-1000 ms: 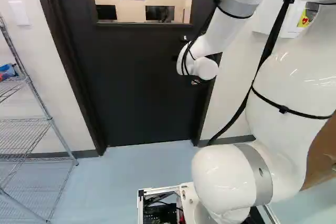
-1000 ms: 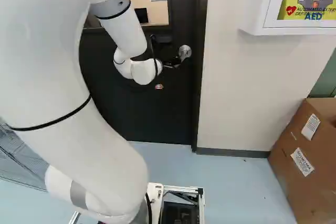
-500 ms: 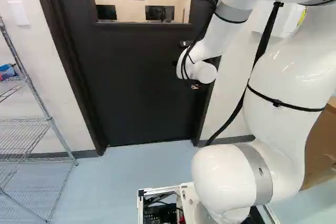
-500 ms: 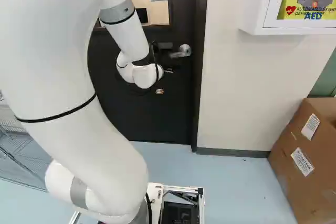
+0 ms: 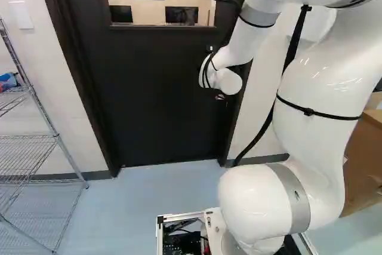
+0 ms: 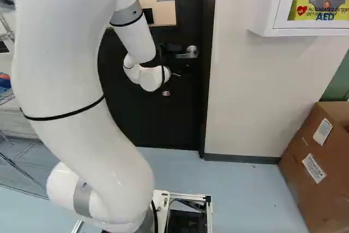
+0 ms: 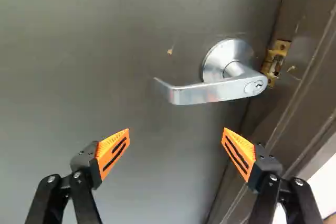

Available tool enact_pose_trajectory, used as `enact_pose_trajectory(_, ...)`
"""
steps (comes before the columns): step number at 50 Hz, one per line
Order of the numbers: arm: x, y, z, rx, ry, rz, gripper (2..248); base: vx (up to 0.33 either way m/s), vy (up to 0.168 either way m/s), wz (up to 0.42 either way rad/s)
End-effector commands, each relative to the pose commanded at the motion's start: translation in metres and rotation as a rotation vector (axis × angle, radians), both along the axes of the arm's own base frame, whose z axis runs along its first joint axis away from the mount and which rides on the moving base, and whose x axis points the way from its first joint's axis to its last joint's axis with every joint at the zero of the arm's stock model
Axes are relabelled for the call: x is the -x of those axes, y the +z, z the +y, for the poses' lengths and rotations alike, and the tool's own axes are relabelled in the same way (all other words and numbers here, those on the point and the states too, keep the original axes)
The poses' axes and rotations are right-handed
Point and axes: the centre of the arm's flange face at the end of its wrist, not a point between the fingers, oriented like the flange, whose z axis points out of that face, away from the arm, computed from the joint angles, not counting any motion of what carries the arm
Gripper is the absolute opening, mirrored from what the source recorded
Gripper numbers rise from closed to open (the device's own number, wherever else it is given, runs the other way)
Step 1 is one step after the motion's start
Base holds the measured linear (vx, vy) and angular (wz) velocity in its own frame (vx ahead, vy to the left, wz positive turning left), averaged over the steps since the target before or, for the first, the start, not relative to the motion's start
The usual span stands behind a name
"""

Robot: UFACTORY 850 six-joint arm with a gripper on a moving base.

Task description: Open the door and move inside

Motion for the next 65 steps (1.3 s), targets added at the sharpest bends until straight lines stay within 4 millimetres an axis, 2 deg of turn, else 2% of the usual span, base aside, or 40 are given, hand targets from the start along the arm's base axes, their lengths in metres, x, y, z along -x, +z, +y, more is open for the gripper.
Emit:
enact_pose_trajectory(24,-0.044,0.000,0.002,-0.086,-0.157,-0.072,247,0.000,0.000,0.000)
enact_pose_trajectory(65,-0.124,-0.009,0.034,-0.099,-0.114,-0.109,247,0.000,0.000,0.000)
